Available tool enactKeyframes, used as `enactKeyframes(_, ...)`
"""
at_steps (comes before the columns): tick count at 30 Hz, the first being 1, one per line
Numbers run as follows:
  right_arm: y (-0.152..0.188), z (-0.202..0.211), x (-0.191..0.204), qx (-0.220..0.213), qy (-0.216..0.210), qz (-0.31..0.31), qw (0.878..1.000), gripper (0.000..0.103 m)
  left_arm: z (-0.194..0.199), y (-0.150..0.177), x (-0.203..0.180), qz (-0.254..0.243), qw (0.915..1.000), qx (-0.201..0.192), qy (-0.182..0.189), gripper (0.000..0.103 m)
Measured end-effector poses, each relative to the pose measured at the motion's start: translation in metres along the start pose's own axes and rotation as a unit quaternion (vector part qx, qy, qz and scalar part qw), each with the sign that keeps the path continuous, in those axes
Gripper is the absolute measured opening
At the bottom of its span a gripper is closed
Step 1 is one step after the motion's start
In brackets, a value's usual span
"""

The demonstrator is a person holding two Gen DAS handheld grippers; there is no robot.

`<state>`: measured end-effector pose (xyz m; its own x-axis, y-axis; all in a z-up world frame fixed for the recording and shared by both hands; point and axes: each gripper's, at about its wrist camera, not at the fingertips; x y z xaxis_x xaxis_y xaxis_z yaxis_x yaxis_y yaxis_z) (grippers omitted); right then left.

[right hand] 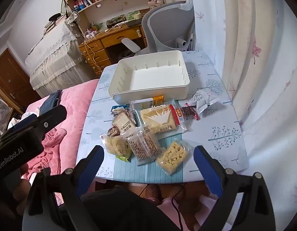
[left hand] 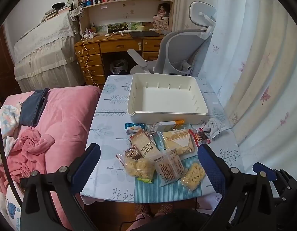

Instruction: Organize snacks

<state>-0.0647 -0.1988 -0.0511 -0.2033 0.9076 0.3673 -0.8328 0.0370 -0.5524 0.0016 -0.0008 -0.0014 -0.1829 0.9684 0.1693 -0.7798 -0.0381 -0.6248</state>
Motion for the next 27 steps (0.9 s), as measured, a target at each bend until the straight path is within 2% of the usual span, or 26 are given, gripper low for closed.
enactKeyframes(11, 0.000, -0.003, -0.001, 0.002, 0.001, -0.001, 1.000, 0.095, -0.002, 0.000, -0.013, 0.003, 1.0000, -0.006, 0.003, 0.101)
enactKeyframes(23, 0.000, -0.006, 0.001, -0.005, 0.003, 0.004, 1.000, 0.095, -0.004, -0.003, -0.010, 0.006, 0.9999, -0.005, 0.010, 0.101)
enactKeyframes(27, -0.001, -0.006, 0.001, -0.006, 0.005, 0.006, 1.000, 0.095, -0.008, -0.005, 0.002, 0.011, 0.9998, -0.002, 0.015, 0.101)
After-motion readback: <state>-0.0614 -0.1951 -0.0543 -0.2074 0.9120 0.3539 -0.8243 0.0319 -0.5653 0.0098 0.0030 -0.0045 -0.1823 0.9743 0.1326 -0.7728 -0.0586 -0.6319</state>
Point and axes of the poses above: each gripper's, at about its wrist camera, not at the fingertips, and z roughly against the way its jaws point, x to its left, y to its underside, and after that the axes turned 15 degrees about -y, right-handed
